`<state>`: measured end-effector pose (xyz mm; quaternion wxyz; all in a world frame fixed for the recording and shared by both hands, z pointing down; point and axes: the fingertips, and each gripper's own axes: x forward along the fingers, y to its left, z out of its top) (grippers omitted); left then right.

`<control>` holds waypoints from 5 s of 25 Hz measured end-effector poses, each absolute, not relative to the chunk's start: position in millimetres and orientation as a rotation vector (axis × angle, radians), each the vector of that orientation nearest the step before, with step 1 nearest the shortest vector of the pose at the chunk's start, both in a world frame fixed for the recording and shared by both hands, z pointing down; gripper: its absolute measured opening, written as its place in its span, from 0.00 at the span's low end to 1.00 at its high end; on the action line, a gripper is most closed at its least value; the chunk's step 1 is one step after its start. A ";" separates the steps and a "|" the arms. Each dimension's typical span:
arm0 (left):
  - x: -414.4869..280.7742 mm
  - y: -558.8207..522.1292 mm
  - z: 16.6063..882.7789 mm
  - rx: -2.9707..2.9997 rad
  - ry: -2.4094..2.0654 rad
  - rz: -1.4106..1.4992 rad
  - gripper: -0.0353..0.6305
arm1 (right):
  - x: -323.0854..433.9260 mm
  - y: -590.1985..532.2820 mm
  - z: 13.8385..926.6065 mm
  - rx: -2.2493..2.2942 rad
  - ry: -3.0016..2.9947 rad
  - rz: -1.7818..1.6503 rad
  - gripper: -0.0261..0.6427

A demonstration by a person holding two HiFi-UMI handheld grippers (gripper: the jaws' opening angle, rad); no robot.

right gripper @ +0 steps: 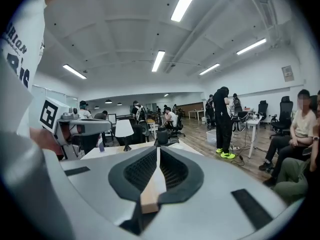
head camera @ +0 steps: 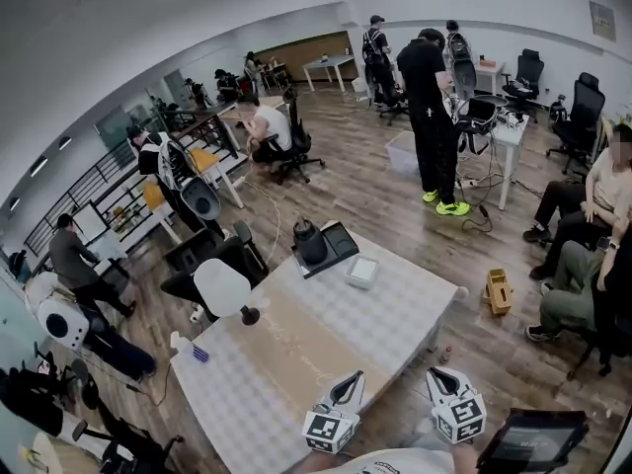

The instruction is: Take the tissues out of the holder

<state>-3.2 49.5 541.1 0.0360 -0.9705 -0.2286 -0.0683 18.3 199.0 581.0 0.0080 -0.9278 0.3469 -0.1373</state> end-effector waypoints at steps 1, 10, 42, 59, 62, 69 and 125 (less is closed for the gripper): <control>10.9 48.2 542.6 -2.988 -0.660 -0.219 0.06 | 28.4 208.1 585.1 -2.893 1.081 -0.437 0.06; 85.6 58.2 558.2 -2.974 -0.480 -0.343 0.06 | 110.7 259.1 622.5 -2.797 1.141 -0.531 0.06; 193.3 117.1 586.4 -3.018 -0.590 -0.359 0.06 | 196.0 284.5 672.2 -2.727 1.230 -0.816 0.06; 200.9 -46.3 582.6 -3.129 -0.248 -0.257 0.06 | 222.5 112.5 625.9 -2.658 1.650 -0.794 0.06; 191.2 -91.1 599.1 -3.093 -0.144 -0.277 0.06 | 214.8 61.2 625.0 -2.616 1.792 -0.758 0.06; 157.2 -142.7 583.5 -3.107 0.040 -0.215 0.06 | 188.7 -13.4 607.3 -2.495 2.089 -0.634 0.06; 140.9 -141.4 552.2 -3.119 0.446 -0.247 0.06 | 471.0 -63.3 685.9 -2.963 2.066 -0.729 0.44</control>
